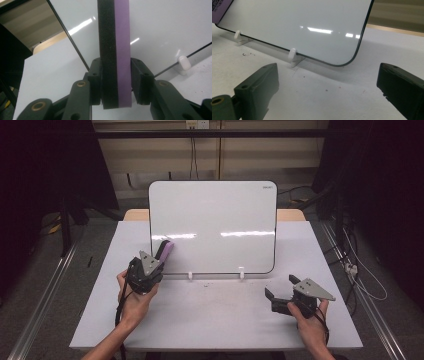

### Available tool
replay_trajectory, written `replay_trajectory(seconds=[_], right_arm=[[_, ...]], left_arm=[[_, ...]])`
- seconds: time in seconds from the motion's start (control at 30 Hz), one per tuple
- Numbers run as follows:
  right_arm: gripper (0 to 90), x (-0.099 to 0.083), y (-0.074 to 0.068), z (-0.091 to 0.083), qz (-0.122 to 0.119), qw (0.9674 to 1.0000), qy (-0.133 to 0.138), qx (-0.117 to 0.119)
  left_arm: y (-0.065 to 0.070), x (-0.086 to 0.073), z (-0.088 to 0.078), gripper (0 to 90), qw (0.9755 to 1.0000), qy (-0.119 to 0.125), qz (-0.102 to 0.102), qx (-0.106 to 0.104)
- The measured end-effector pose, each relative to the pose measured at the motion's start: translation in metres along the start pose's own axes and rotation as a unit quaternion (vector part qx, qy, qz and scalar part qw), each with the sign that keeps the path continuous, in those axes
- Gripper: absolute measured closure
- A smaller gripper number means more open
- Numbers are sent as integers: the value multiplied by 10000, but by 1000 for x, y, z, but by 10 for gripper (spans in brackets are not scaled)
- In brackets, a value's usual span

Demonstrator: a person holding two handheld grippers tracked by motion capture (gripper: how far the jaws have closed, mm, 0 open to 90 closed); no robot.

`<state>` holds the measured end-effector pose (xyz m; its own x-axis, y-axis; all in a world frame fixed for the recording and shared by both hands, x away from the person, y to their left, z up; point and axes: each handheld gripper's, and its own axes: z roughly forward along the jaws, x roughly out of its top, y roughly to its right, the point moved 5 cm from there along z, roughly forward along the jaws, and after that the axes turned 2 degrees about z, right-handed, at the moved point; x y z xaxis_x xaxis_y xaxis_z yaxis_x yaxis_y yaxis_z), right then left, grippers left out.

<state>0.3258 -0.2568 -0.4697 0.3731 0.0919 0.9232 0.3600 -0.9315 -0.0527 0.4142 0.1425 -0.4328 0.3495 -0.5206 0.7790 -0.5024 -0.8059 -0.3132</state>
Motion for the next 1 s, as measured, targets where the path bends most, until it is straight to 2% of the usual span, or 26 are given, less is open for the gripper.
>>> replay_trajectory(seconds=[0.33,0.57,0.63,0.7,0.8,0.83,0.93,1.0], right_arm=[[38,0,2,1,8,10000,16,-16],[38,0,4,1,36,10000,18,-31],[38,0,4,1,40,10000,17,-33],[38,1,4,1,34,10000,25,-35],[40,1,5,1,17,10000,38,-70],[40,1,5,1,18,10000,34,-71],[40,1,5,2,16,10000,31,-72],[40,1,5,2,21,10000,27,-66]], left_arm=[[4,-1,2,630,10000,55,42,-20],[2,-2,2,610,9996,109,-143,-201],[1,-2,1,565,9991,144,-218,-339],[0,-1,0,509,9988,214,-303,-310],[-1,0,-1,433,9979,304,-398,-409],[-1,1,-1,380,9974,353,-429,-450],[2,3,-1,253,9961,451,-469,-600],[3,6,-2,188,9938,536,-540,-815]])
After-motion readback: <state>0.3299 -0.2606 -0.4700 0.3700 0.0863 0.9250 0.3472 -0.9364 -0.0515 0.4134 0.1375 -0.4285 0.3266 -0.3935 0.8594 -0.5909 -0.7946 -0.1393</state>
